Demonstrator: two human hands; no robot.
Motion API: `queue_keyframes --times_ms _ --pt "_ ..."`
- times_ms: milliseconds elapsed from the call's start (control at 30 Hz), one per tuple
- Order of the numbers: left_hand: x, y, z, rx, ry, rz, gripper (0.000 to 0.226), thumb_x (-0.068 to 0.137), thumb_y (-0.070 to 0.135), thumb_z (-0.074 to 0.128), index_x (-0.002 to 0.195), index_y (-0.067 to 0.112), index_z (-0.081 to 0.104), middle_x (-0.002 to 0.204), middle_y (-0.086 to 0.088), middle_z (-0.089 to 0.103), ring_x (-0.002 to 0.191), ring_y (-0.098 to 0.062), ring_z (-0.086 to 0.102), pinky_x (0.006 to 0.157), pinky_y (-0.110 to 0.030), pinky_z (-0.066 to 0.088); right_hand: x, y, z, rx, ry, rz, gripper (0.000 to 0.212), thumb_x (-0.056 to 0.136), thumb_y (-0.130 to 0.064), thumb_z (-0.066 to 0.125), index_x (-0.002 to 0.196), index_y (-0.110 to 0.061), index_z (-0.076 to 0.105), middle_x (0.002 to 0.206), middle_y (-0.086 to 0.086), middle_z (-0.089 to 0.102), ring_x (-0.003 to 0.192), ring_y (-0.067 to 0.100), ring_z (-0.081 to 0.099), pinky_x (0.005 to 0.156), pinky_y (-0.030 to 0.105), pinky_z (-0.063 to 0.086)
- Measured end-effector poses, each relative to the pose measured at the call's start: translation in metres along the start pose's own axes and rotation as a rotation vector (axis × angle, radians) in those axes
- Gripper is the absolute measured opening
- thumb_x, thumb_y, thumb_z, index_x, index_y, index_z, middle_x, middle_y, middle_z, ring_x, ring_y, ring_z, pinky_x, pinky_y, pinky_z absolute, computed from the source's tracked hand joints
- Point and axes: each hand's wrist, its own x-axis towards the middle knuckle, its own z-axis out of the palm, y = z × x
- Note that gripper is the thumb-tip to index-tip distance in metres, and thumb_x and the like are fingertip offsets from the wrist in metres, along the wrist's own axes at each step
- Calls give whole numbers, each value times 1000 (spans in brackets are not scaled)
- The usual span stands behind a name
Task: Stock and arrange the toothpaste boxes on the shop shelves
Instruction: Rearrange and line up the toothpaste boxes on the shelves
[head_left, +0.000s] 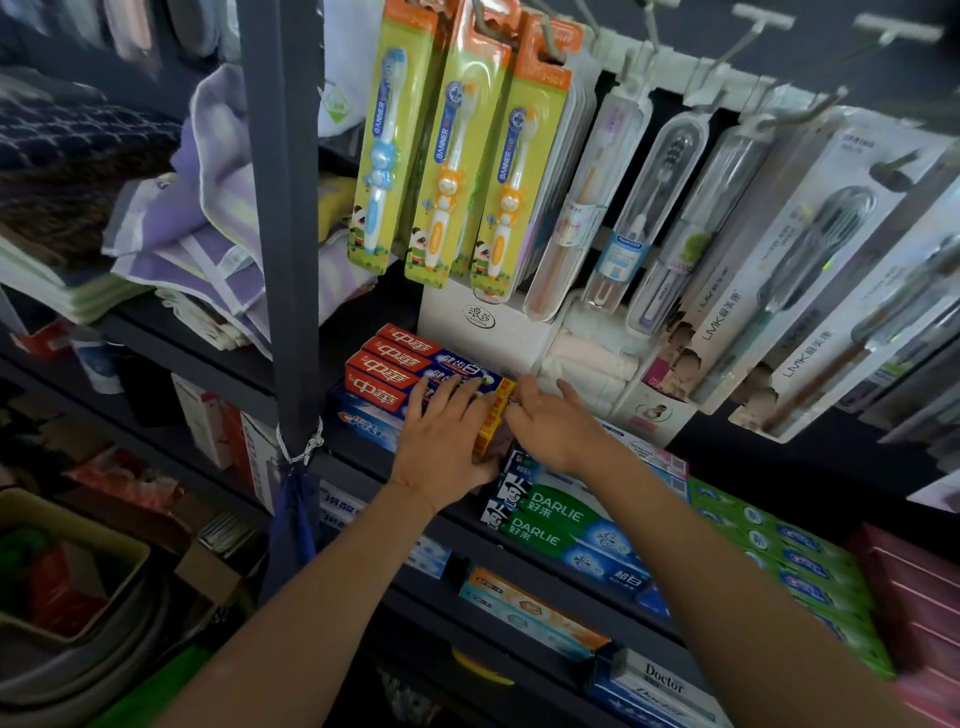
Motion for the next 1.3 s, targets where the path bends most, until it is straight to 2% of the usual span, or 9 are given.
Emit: queue_keyframes --times_ms 133,333,500,600,733,833,967,1133,1300 --pt "0 0 -1 -8 2 1 77 61 52 76 127 16 61 134 -6 58 128 -30 50 113 -54 19 5 -1 3 60 -34 0 54 103 -30 20 146 2 19 112 18 66 125 25 50 122 41 0" --pt "2 1 -2 -8 -18 -27 78 61 53 74 127 14 59 133 -9 58 127 -33 50 114 -53 18 5 3 2 208 -46 8 32 102 -25 23 122 -7 39 111 14 64 120 24 50 120 36 7" --pt "7 8 -5 18 -24 -92 81 59 56 79 124 12 59 131 -11 58 127 -35 49 115 -56 20 9 0 3 241 -44 3 32 101 -26 26 121 -4 39 96 9 64 109 24 52 118 33 11" --pt "9 15 -2 54 -2 -127 74 60 55 79 118 12 60 128 -11 59 124 -34 50 115 -57 23 10 4 2 261 -60 15 36 102 -26 25 125 -3 39 96 11 64 109 23 52 118 34 10" --pt "8 17 2 76 44 -152 66 64 54 75 114 14 59 127 -10 59 124 -32 49 115 -56 24 14 13 -9 198 99 10 24 102 -22 24 107 -8 44 90 12 67 103 25 56 121 37 7" --pt "8 18 3 82 36 -160 67 62 54 78 114 15 59 128 -9 58 125 -32 49 114 -56 23 23 15 -10 167 78 55 23 101 -24 23 103 -8 40 84 10 64 99 26 56 121 41 8" --pt "10 19 4 91 34 -174 67 60 53 81 112 16 58 127 -9 58 124 -31 49 113 -55 21 32 15 2 151 44 111 26 101 -27 20 106 -8 37 91 17 62 107 29 56 120 45 11" --pt "10 19 5 97 45 -171 66 61 53 79 111 15 58 126 -9 58 123 -30 50 112 -56 23 35 14 0 154 23 90 20 102 -25 22 101 -11 36 73 3 51 97 27 54 120 44 10" --pt "10 19 5 97 54 -163 65 62 53 79 110 14 59 125 -9 59 122 -31 51 111 -57 26 37 14 0 198 3 79 25 102 -24 21 104 -7 38 81 9 52 110 29 55 121 42 7"
